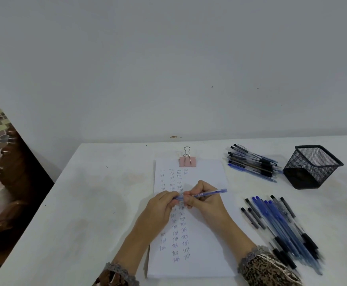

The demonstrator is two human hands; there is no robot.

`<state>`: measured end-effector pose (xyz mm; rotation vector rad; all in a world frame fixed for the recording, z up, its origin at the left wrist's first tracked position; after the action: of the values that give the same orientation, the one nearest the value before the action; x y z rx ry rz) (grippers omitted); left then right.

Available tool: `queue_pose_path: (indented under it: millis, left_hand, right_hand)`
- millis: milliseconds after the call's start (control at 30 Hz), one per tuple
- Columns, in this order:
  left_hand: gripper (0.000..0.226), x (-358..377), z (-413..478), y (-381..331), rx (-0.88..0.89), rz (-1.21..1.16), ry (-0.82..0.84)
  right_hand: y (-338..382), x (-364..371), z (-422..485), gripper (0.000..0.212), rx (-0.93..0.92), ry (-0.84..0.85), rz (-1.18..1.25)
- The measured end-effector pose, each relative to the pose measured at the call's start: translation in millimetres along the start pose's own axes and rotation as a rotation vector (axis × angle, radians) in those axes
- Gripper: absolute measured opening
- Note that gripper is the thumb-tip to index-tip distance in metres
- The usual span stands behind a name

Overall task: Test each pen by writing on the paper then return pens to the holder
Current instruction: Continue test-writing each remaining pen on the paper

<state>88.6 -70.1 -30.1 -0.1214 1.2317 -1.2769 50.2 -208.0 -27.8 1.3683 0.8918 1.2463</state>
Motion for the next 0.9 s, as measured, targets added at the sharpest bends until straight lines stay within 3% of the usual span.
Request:
queue_pose_path:
  millis: [133,267,367,467,533,633,767,833,900]
  left_hand:
    - [0.046,0,0,1,0.005,-0.028,0.006]
    - [0.037,-2,1,4,-0.007,-0.041,0.012]
    - [0.027,-4,3,4,-0.026,-0.054,-0.029]
    - [0.026,-5,2,6,-0.021,-0.025,-0.043]
    - [0.030,-3,1,6,0.007,-0.003,-0.009]
    - [0.042,-3,-2,3,0.019,0.102,0.006]
    - [0.048,-13,-7,12,-0.158,0.303,-0.146]
    - [0.043,-14,-11,19,-0.262,0.345,-0.144]
    - [0.051,-12,-12,22,-0.310,0.354,-0.108]
  right_hand:
    - [-2,1,-1,0.024,0.007,0.018,-0.042]
    - [1,5,0,0.022,0.061,0.106,-0.031]
    - [9,6,2,0.025,0.195,0.154,0.116]
    - [6,3,2,0.025,0.464,0.112,0.323]
    - [8,-2,0,0.015,0.571,0.145,0.132]
    - [19,-11,-6,0.008,0.548,0.211,-0.266]
    - [53,-52,-17,0.017,0.305,-0.099,-0.782]
    - [73,-82,-28,0.020,0.195,-0.313,-0.972]
    - [82,-115,-40,0.020,0.205,-0.469,-1.084]
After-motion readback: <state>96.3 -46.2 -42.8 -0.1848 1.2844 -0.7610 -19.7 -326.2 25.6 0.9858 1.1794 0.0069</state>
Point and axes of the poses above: each hand's wrist, its own z-axis towards the middle knuckle, its own x-axis out of the palm, y = z × x, the point moved 5 cm from there along z, towards the middle knuckle, and after that the axes turned 2 degrees about -y, right-handed, at the moved point
